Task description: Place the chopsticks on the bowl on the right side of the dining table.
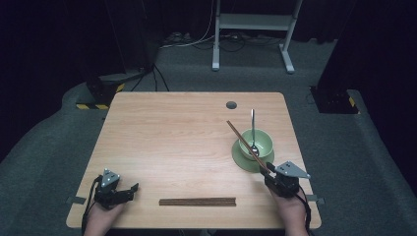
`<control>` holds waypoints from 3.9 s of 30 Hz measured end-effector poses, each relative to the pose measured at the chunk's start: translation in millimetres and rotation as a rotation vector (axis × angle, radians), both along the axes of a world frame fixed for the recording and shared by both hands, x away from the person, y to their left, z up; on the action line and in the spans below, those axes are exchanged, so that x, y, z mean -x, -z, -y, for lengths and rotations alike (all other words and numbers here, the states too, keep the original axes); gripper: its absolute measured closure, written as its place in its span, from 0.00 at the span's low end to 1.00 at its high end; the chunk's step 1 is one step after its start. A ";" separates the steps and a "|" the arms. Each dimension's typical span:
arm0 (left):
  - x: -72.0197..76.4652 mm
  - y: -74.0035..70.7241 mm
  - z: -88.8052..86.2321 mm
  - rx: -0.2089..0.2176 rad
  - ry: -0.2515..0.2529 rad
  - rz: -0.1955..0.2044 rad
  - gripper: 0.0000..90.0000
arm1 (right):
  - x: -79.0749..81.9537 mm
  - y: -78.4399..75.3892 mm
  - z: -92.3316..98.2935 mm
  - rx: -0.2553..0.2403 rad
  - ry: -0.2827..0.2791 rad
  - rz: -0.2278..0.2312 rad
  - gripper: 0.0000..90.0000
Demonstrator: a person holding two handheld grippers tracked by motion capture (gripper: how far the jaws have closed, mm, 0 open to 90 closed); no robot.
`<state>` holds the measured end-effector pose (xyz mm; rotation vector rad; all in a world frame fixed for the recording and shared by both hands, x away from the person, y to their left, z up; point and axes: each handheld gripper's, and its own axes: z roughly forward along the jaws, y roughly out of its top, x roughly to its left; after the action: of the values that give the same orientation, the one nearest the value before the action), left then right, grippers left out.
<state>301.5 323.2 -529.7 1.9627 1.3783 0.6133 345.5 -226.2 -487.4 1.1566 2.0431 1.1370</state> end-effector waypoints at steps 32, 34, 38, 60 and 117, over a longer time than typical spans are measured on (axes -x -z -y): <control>-51.4 -44.7 69.3 0.025 0.176 0.003 0.16 | -6.0 2.4 14.8 0.013 0.130 0.019 0.59; -55.2 -46.3 85.2 0.044 0.203 0.022 0.16 | -4.4 2.3 16.8 0.014 0.139 0.020 0.58; -63.3 -47.0 108.4 0.079 0.253 0.050 0.16 | -1.0 0.8 22.0 0.012 0.163 0.022 0.58; -131.8 -56.0 219.2 0.092 0.304 0.114 0.17 | -19.9 -7.0 32.7 0.074 0.211 0.011 0.54; -153.1 -48.1 281.2 0.145 0.245 0.101 0.38 | -60.6 -9.7 43.8 0.086 0.149 -0.020 0.60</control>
<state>454.6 41.9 -481.6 1.9184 1.0695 0.4768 406.1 -270.0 -477.8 1.2581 1.9643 0.9604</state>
